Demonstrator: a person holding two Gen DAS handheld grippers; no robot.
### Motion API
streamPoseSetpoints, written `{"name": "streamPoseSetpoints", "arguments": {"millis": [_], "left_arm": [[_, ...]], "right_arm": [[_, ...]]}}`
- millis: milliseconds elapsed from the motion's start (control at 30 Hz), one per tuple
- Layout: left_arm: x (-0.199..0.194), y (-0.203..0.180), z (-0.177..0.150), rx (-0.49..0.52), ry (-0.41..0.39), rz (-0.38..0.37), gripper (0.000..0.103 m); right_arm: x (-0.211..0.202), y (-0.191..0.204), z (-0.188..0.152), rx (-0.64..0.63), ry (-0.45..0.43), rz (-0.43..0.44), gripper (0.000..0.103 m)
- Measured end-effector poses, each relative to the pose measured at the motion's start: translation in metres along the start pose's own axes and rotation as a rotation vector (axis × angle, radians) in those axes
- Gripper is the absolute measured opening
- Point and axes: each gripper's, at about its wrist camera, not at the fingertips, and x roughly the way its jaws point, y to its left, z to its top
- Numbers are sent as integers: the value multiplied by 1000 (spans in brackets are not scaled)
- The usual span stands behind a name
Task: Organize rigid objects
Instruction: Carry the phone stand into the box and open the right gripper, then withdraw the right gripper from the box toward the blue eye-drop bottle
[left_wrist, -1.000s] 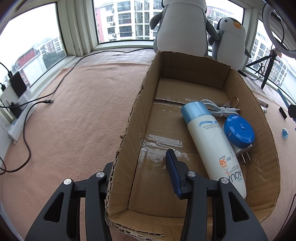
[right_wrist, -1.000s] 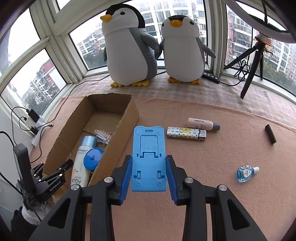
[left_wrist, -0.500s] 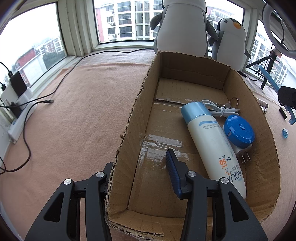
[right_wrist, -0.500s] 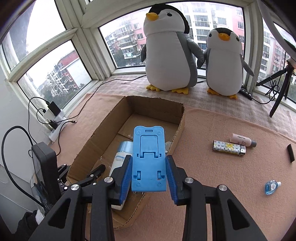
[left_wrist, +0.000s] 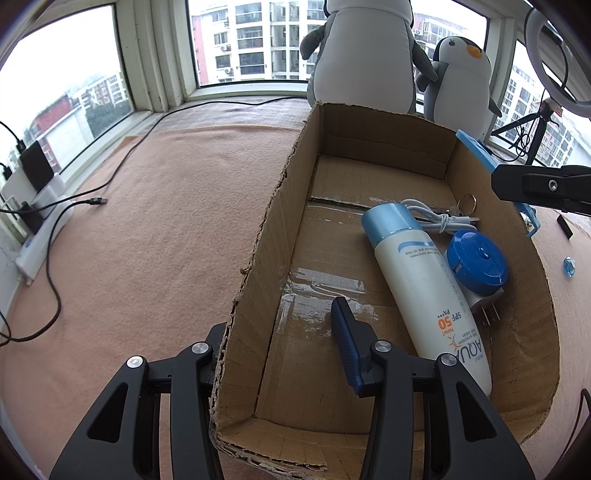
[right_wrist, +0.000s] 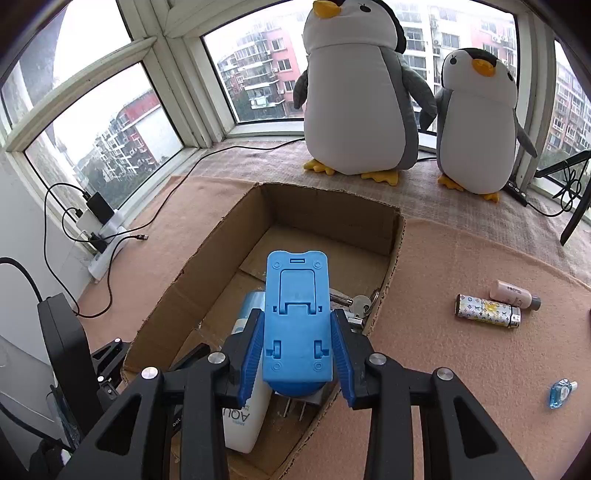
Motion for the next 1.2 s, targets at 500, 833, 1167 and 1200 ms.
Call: {"name": "streamPoseSetpoints", "arguments": {"millis": [500, 833, 1167, 1200], "left_arm": [[0, 0, 0, 0, -1, -1, 44], [0, 0, -1, 0, -1, -1, 44], [0, 0, 0, 1, -1, 0, 44], [0, 0, 0, 1, -1, 0, 44]], "right_arm": [[-4, -3, 4, 3, -35, 13, 68], [-7, -11, 2, 23, -31, 13, 68], [-22, -37, -6, 82, -46, -2, 68], [-25, -41, -7, 88, -49, -4, 68]]}}
